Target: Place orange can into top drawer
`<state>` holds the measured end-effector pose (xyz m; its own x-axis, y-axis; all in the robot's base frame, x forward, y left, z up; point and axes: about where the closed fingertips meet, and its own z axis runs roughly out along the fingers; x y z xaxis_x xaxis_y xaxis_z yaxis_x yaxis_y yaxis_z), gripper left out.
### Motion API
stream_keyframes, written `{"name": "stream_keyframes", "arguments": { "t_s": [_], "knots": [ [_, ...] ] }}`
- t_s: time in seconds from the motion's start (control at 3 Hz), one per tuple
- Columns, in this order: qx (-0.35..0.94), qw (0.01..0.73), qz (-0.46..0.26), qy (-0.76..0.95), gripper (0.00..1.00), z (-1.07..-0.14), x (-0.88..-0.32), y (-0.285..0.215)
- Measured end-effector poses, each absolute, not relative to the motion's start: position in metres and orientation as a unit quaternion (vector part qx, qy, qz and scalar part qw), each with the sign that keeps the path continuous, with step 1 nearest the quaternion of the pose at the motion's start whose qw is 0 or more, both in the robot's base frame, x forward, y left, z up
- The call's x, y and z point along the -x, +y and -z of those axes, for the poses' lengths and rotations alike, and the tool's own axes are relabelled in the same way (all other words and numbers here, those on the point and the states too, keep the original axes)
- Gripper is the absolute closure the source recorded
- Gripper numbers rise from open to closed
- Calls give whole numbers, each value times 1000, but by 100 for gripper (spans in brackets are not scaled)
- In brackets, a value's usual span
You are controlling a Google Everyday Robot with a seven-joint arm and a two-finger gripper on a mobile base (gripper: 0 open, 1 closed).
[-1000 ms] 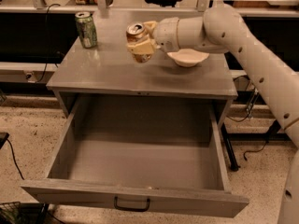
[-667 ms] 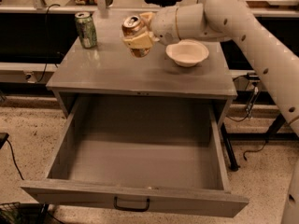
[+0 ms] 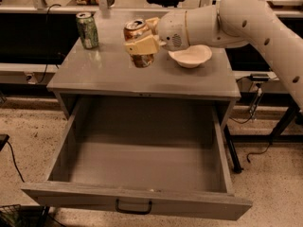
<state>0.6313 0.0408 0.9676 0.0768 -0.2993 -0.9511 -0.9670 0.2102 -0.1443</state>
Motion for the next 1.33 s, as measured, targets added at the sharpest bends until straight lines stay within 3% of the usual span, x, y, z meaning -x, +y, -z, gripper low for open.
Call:
{"name": "stream_keyframes", "arguments": {
  "t_s": [0.67, 1.33],
  "knots": [
    [538, 493, -350, 588, 100, -959, -621, 46],
    [569, 471, -371, 562, 100, -927, -518, 76]
  ]
}}
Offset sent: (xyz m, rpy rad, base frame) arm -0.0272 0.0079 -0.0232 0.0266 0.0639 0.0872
